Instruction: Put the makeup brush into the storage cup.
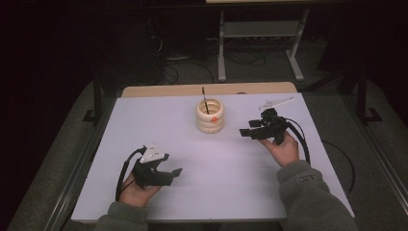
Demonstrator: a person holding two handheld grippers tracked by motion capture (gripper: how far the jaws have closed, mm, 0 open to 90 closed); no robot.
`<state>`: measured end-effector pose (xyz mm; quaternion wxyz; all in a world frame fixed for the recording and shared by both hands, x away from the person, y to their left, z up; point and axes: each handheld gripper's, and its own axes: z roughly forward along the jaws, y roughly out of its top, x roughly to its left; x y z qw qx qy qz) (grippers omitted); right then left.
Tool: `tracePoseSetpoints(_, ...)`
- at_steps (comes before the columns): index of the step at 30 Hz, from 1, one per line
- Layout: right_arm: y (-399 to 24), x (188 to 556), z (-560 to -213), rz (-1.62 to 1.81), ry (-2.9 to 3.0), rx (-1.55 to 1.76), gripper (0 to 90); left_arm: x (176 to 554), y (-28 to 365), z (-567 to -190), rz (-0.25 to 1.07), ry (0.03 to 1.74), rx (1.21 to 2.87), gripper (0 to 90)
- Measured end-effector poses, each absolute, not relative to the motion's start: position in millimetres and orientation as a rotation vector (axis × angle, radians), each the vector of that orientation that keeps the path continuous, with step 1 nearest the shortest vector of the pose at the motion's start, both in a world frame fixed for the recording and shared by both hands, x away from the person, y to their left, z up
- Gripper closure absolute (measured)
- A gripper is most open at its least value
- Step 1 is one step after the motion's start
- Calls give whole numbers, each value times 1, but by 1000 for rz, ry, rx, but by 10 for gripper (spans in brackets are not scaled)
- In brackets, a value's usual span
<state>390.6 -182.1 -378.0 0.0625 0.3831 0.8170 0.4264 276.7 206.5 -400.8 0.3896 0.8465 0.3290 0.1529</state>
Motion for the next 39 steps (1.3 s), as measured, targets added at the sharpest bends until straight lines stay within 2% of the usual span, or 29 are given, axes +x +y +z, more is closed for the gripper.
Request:
tracePoseSetpoints(24, -196, 355, -391, 1301, 2457, 1138, 347, 278, 209, -402, 402, 854, 2143, 263)
tracePoseSetpoints(39, -204, 333, -409, 1281, 2458, 1175, 302, 278, 210, -403, 406, 864, 2140, 260)
